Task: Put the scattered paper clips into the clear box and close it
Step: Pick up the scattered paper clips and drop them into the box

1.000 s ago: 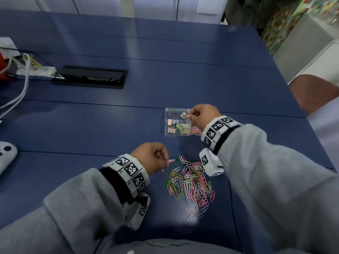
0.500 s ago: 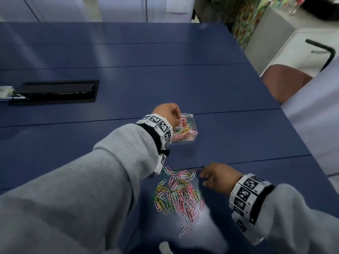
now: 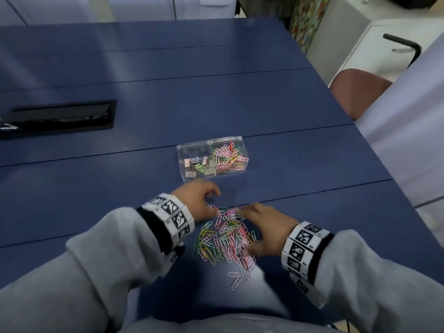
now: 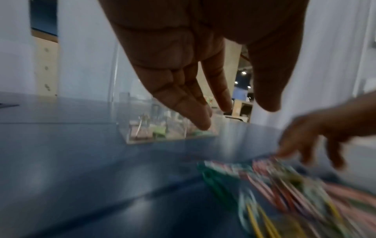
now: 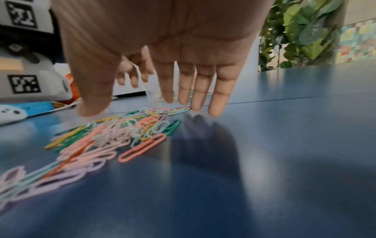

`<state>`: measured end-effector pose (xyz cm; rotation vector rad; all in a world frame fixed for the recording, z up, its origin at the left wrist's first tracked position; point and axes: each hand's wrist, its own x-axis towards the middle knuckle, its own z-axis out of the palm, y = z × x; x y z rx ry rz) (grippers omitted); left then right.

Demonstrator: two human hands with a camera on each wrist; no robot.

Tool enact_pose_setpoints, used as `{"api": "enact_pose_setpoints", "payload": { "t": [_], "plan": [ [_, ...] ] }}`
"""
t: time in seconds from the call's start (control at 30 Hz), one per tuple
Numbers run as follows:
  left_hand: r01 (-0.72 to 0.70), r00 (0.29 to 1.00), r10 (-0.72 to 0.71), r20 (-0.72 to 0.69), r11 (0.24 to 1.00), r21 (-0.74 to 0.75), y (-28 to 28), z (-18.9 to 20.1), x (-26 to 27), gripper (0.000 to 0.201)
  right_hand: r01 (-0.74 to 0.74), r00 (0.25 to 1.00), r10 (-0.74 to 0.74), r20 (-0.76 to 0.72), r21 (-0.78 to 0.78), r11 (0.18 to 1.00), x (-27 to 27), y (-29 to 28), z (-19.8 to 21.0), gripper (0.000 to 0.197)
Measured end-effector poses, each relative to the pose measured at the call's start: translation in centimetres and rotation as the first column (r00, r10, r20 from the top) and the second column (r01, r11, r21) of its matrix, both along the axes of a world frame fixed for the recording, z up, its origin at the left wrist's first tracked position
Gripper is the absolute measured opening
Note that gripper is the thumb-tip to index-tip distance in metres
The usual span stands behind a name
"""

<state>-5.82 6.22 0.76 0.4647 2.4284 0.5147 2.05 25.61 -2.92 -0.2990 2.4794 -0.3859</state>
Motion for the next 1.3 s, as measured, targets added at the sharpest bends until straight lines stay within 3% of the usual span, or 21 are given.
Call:
{"api": "enact_pose_setpoints", "payload": {
  "t": [0.13, 0.23, 0.43, 0.57, 0.7, 0.9, 1.03, 1.2, 1.3],
  "plan": [
    [0.144, 0.988, -0.131, 0.082, 0.972, -0.186, -0.9, -2.3, 3.5, 0.09, -0.148, 0.989, 0.149, 0.004, 0.104, 0.983, 0.7, -1.5, 0.2, 0.093],
    [0.175, 0.985, -0.172, 0.036, 0.969, -0.176, -0.6, -3.6, 5.1, 0.096, -0.14, 0.989, 0.144, -0.027, 0.126, 0.982, 1.2, -2.3, 0.2, 0.075],
    [0.183, 0.981, -0.191, -0.034, 0.969, -0.163, 0.9, -4.3, 5.8, 0.064, -0.084, 0.996, 0.086, -0.032, 0.063, 0.995, 1.0, -3.3, 0.5, 0.04],
    [0.171, 0.984, -0.177, -0.034, 0.976, -0.133, 1.4, -4.1, 5.5, 0.029, -0.015, 1.0, 0.015, -0.026, 0.012, 1.0, 0.3, -3.6, 0.3, 0.029],
    [0.164, 0.986, -0.167, -0.018, 0.979, -0.12, 0.8, -4.0, 5.2, 0.013, -0.001, 1.0, 0.001, -0.016, -0.013, 1.0, -0.6, -2.8, 0.7, 0.014],
    [0.042, 0.999, -0.041, 0.024, 0.998, -0.048, -1.1, -3.7, 4.4, 0.026, 0.197, 0.978, -0.207, -0.035, -0.194, 0.961, -3.4, -0.9, 3.7, 0.018],
    [-0.015, 1.0, 0.015, 0.017, 1.0, -0.015, -1.9, -3.5, 4.3, 0.032, 0.283, 0.917, -0.357, -0.179, -0.34, 0.897, -7.0, -0.7, 6.4, 0.022],
    [-0.077, 0.997, 0.078, -0.006, 0.996, 0.044, -2.8, -2.2, 3.8, 0.031, 0.319, 0.836, -0.442, -0.325, -0.368, 0.874, -12.0, -1.3, 6.5, 0.01],
    [-0.125, 0.991, 0.129, -0.032, 0.986, 0.108, -3.1, -0.6, 2.7, 0.011, 0.305, 0.831, -0.404, -0.381, -0.295, 0.905, -14.4, -1.7, 5.2, 0.008]
  ]
}}
